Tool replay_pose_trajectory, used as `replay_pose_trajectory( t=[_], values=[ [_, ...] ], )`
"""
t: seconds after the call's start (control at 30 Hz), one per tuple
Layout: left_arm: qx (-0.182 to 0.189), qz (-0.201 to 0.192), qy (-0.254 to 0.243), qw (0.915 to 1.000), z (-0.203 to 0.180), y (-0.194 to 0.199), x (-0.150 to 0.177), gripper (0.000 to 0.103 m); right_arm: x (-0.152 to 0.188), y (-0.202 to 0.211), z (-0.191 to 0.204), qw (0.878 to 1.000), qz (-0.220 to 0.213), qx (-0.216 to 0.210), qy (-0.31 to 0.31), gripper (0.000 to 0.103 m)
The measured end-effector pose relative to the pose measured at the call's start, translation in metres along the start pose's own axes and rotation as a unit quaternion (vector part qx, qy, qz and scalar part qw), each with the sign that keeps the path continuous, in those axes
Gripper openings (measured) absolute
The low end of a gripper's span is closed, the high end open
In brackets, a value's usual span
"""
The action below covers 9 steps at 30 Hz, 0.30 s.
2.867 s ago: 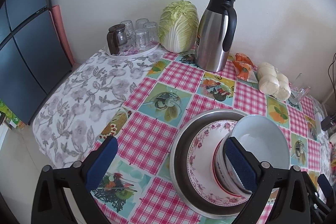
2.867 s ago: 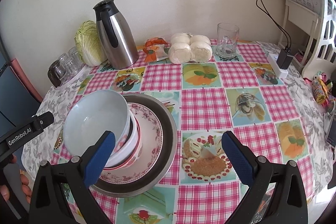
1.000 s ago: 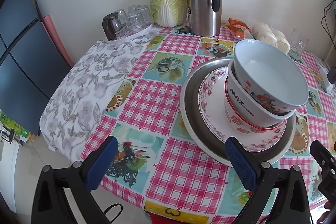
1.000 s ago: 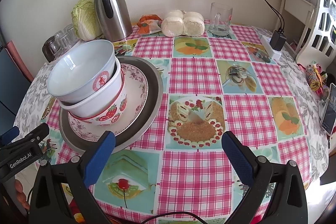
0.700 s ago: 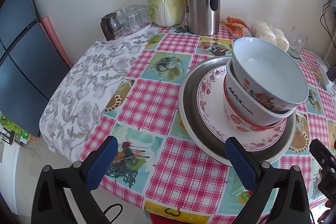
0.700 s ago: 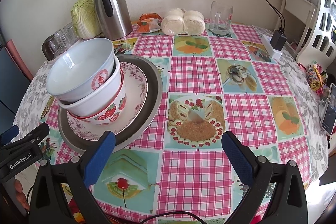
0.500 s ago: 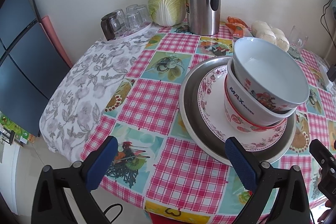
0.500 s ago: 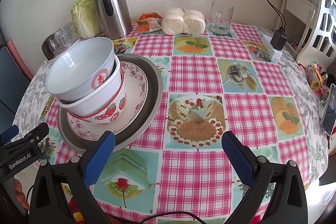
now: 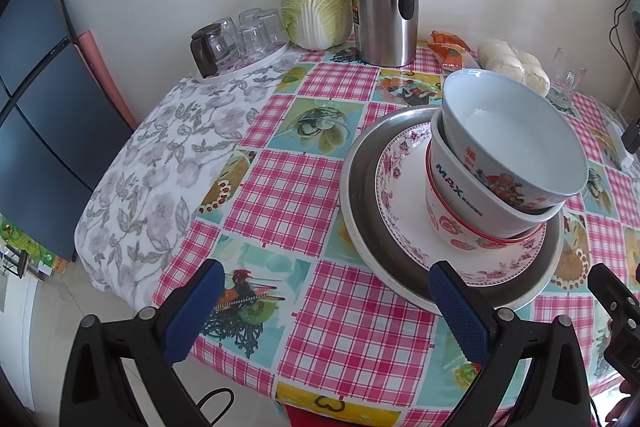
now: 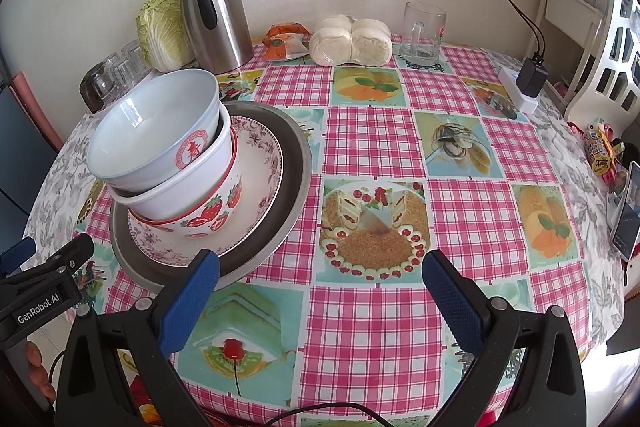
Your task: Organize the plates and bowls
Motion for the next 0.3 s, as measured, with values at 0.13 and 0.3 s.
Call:
replay_pose_trajectory(
  t=[0.13, 0.3],
  values=[
    [0.003, -0.013, -0.003, 0.9999, -0.0011, 0.0052, -0.0014, 0.103, 0.0001, -0.0007, 0.0007, 1.000, 0.002, -0.001, 0.002, 0.101],
    [0.007, -0.013, -0.003, 0.9999, -0.0030, 0.0059, -0.0030, 0.103, 0.0002, -0.0007, 0.0008, 1.000, 0.002, -0.001, 0.002, 0.101]
  ],
)
Point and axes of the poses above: each gripper's, at about its wrist camera, not at the fingertips, and y roughly against the way its jaws point, z to its left, x to its underside, the point moved 5 cm from there along -y, roughly the way its jaws point, and after that the axes turned 8 degrees about -z, right-handed, at the moved point
